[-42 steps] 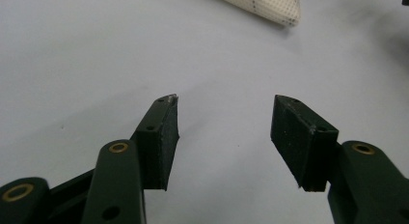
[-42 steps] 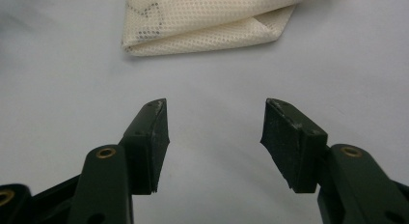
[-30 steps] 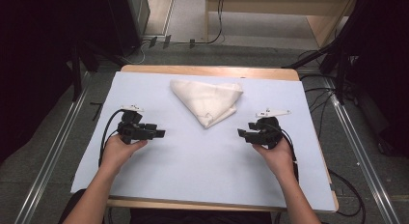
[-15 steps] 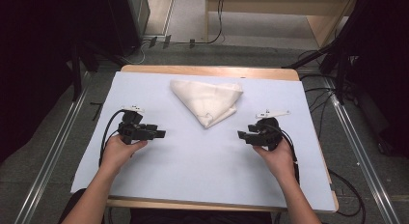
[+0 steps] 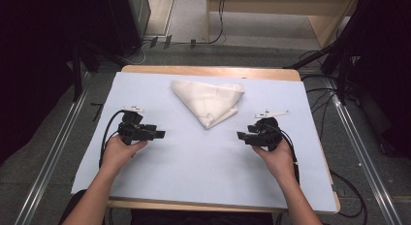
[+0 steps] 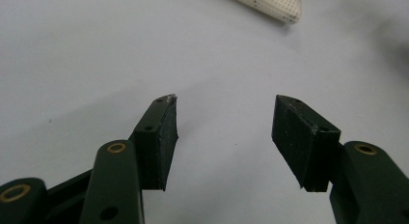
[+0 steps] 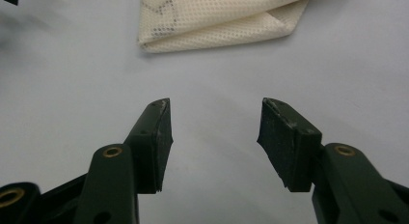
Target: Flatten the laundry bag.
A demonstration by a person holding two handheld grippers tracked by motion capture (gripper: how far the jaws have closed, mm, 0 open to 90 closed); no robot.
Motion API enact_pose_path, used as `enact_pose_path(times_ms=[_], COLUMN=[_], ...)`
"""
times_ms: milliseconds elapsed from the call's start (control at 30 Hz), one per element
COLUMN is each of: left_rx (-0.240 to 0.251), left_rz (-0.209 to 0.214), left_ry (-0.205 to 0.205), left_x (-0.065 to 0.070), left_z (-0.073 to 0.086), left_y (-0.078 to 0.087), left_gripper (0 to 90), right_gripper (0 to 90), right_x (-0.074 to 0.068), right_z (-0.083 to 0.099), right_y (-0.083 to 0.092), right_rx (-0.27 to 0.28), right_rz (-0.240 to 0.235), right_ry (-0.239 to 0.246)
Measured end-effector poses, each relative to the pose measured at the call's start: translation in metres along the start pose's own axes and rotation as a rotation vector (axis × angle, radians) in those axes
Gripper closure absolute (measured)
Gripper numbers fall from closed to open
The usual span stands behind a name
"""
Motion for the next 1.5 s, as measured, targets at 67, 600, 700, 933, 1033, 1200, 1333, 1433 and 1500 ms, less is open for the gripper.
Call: enact_pose_path(times_ms=[67,600,700,933,1033,1200,1333,1433,1500], left_rx=[-0.01,0.006,0.005,0.005,0.005,0.01,0.014,0.014,0.012], left_rz=[-0.01,0.003,0.007,0.003,0.006,0.0,-0.002,-0.015,-0.015], left_ry=[-0.017,-0.014,-0.03,-0.037,-0.036,-0.035,-0.036,-0.039,-0.037], left_x=[0.001,0.002,0.005,0.006,0.005,0.005,0.005,0.004,0.003], left_z=[0.001,-0.003,-0.004,-0.005,-0.005,-0.006,-0.006,-0.007,-0.007], left_y=[-0.002,-0.003,-0.004,-0.005,-0.005,-0.005,-0.004,-0.004,-0.005], left_gripper=[41.4,40.6,40.4,40.6,40.6,41.0,41.1,41.0,41.0], right_gripper=[46.6,54.3,53.7,56.8,56.5,52.7,49.0,42.8,41.1], right_x=[-0.005,-0.006,0.0,0.014,0.02,0.034,0.047,0.056,0.062], right_z=[-0.001,-0.027,-0.035,-0.051,-0.058,-0.07,-0.081,-0.09,-0.092], right_y=[-0.002,-0.024,-0.031,-0.038,-0.042,-0.049,-0.057,-0.065,-0.071], right_rx=[-0.007,-0.031,-0.034,-0.022,-0.027,0.006,0.02,0.023,0.004], right_rz=[0.004,-0.019,0.016,0.027,0.045,0.074,0.095,0.108,0.123], right_ry=[0.023,0.034,0.044,0.016,0.006,-0.029,-0.057,-0.065,-0.077])
Point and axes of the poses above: each handheld gripper's, and its own axes: y roughly backward along the jaws, z roughly out of its underside, x roughly to its right, the point moved 3 cm from there along -y, roughly forward along the jaws, and after that the axes turned 14 degrees about -z, right-handed, at the moved point
